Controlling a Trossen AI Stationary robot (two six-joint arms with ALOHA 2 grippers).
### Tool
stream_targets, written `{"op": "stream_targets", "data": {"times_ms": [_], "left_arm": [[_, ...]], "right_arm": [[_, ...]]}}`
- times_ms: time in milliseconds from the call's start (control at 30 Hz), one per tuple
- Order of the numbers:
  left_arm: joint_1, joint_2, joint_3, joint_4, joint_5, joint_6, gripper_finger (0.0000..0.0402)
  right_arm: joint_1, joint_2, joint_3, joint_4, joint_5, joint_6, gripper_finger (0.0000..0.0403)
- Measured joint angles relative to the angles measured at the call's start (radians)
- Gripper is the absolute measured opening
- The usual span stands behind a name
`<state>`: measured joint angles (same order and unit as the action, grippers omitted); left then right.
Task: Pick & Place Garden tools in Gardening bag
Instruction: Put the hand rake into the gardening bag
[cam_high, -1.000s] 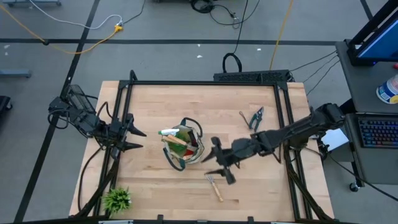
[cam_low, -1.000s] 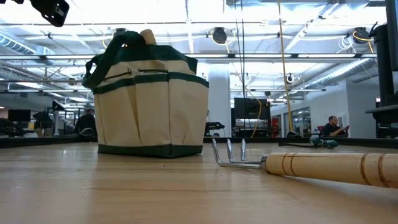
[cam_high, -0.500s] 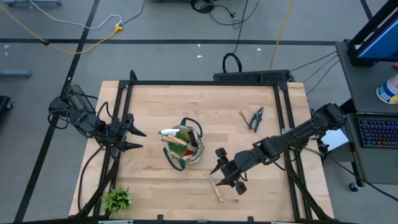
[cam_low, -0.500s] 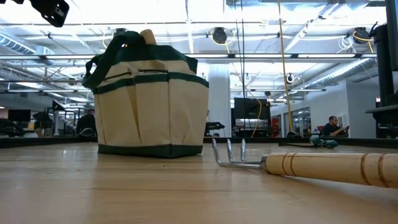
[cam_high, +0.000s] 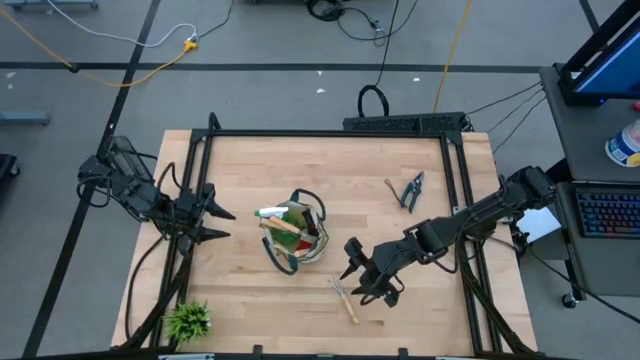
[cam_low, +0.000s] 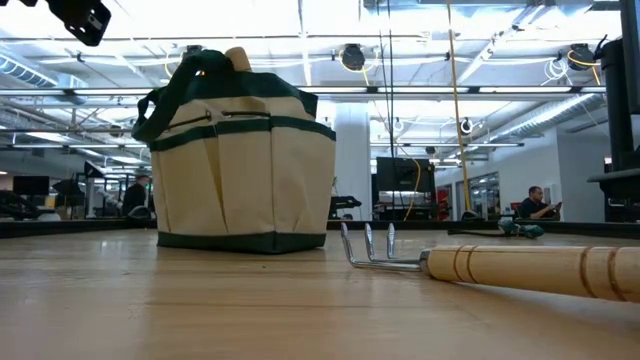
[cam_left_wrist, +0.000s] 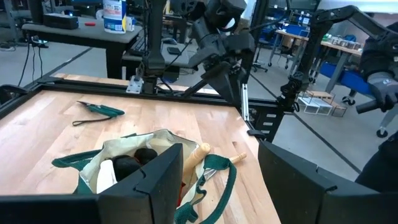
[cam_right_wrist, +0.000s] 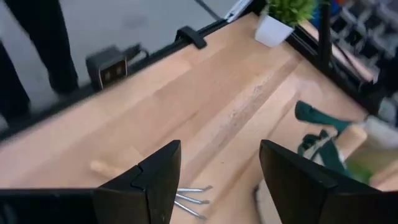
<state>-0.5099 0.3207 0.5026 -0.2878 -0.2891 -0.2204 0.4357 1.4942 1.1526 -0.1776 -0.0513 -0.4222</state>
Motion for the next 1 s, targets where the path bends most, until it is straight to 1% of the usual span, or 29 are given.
{"op": "stream_targets", "data": {"times_ms": [67, 300, 533, 733, 833, 1000], "left_arm": [[0.0, 0.0, 0.0, 0.0, 0.0, -0.009, 0.0216], [0.0, 0.0, 0.0, 0.001, -0.001, -0.053, 0.0216], [0.0, 0.0, 0.0, 0.001, 0.0, -0.074, 0.0216], [0.0, 0.0, 0.0, 0.001, 0.0, -0.074, 0.0216], [0.0, 0.0, 0.0, 0.001, 0.0, -0.074, 0.0216], [0.0, 0.0, 0.0, 0.001, 0.0, -0.072, 0.0216]], "right_arm": [[-0.002, 0.01, 0.0, -0.001, 0.0, -0.081, 0.0212], [-0.002, 0.052, 0.0, -0.001, 0.002, -0.284, 0.0212], [-0.001, 0.114, 0.0, 0.029, -0.007, -0.39, 0.0212], [0.016, 0.178, 0.0, 0.034, -0.106, -0.455, 0.0212], [0.032, 0.204, 0.0, 0.026, -0.116, -0.464, 0.0212], [0.041, 0.236, 0.0, 0.024, -0.209, -0.505, 0.0212]]}}
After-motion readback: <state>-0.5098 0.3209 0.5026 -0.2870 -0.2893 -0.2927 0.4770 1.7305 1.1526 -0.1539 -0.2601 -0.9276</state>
